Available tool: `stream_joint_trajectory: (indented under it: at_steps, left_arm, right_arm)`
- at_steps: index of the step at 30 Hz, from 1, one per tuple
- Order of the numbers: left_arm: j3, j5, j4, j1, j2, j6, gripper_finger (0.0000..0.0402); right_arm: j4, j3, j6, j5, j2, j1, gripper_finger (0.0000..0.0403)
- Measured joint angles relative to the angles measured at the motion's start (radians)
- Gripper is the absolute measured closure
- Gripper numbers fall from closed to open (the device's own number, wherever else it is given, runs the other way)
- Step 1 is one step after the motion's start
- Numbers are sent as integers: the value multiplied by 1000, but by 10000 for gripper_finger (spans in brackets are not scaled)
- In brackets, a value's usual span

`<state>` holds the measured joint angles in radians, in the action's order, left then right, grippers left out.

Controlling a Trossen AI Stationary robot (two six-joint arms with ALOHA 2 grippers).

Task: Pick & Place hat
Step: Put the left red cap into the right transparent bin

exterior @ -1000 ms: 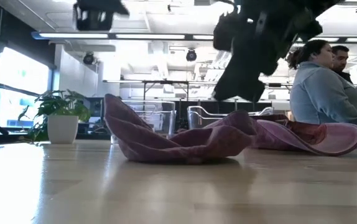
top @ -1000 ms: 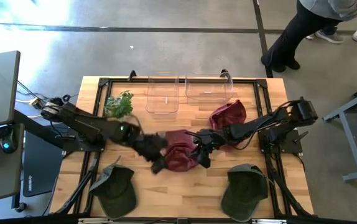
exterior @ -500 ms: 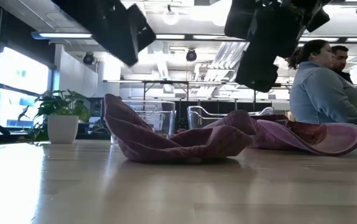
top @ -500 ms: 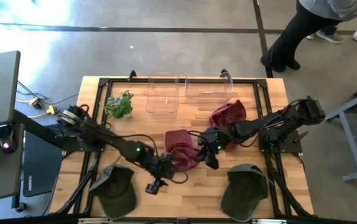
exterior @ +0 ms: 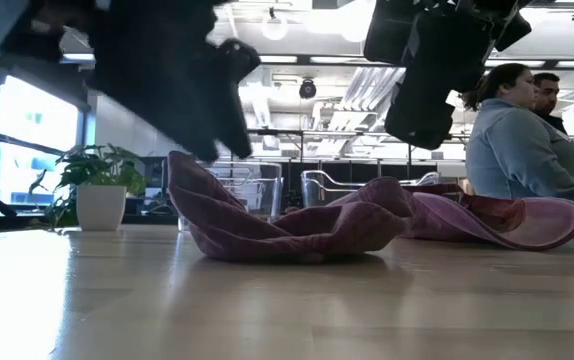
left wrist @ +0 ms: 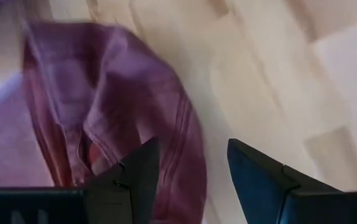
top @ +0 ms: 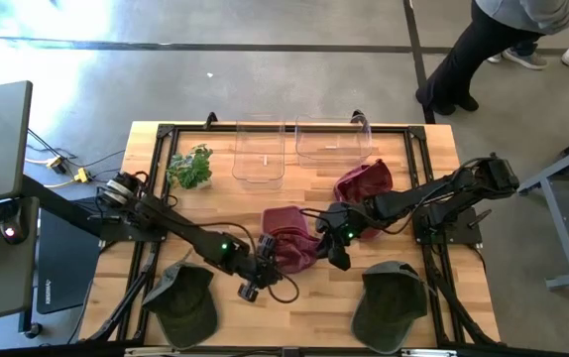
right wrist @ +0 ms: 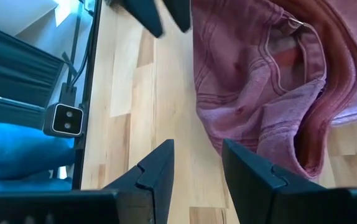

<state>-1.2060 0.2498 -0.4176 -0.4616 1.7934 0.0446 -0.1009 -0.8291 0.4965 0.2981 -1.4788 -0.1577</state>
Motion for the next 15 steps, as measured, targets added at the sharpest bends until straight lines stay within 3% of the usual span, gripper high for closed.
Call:
stream_joint_trajectory:
  at_steps: [5, 10, 13, 15]
  left_arm:
    - [1, -13, -30, 10, 63, 50, 220]
    - [-8, 74, -36, 9, 92, 56, 222]
    - [-38, 93, -40, 10, 92, 42, 250]
    - [-71, 94, -59, 10, 93, 17, 292]
  right_arm:
    - [-6, 0, 1, 2, 0, 0, 272]
    - [-14, 0, 18, 44, 0, 0, 272]
    - [-15, 0, -18, 83, 0, -1, 272]
    - [-14, 0, -81, 101, 0, -6, 272]
